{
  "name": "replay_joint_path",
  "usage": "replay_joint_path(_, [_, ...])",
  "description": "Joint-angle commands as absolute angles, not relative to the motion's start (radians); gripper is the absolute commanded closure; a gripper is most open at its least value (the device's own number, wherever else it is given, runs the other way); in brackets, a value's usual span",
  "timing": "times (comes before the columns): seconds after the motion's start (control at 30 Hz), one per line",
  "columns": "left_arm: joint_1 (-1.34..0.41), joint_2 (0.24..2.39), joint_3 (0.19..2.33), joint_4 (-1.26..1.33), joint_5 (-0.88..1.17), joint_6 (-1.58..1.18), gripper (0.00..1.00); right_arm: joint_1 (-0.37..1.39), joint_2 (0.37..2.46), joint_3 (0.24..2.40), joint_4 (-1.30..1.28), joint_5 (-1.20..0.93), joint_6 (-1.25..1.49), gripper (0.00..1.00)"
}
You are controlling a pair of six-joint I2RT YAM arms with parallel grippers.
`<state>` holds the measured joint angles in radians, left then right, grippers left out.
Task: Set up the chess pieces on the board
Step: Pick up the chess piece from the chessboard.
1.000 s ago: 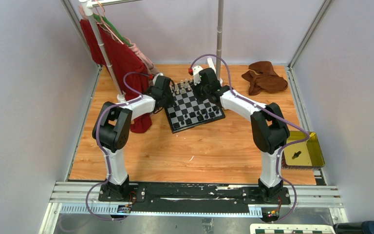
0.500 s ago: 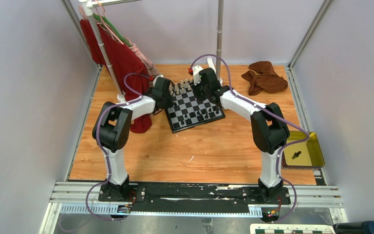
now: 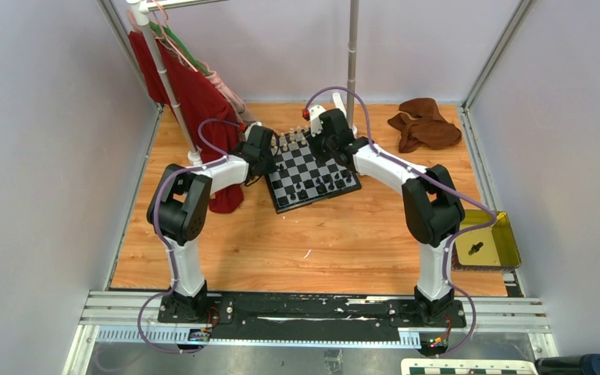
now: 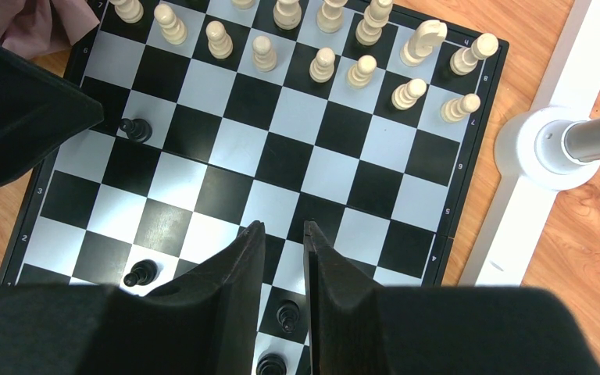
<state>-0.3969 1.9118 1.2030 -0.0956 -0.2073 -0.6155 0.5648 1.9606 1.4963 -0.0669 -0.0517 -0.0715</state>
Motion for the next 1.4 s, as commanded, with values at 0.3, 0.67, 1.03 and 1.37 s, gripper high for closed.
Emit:
replay_joint_path(0.3, [-0.41, 1.869, 1.17, -0.112, -0.244, -0.586, 0.82, 0.551, 1.934, 1.477, -0.063, -0.049, -0.059, 0.71])
replay_joint_path(0.67, [-0.438, 1.809, 1.135, -0.132, -0.277, -0.536, 0.82, 0.55, 1.918, 1.465, -0.07, -0.043, -0.068, 0.71])
replay_joint_path(1.03, [-0.474, 1.69, 1.045, -0.125, -0.271, -0.469, 0.83, 0.545, 1.907, 1.457, -0.071, -0.036, -0.05, 0.71])
replay_joint_path(1.37, [-0.532, 1.612, 0.962, -0.093, -0.22, -0.385, 0.83, 0.546, 1.894, 1.458, -0.069, -0.036, -0.034, 0.71])
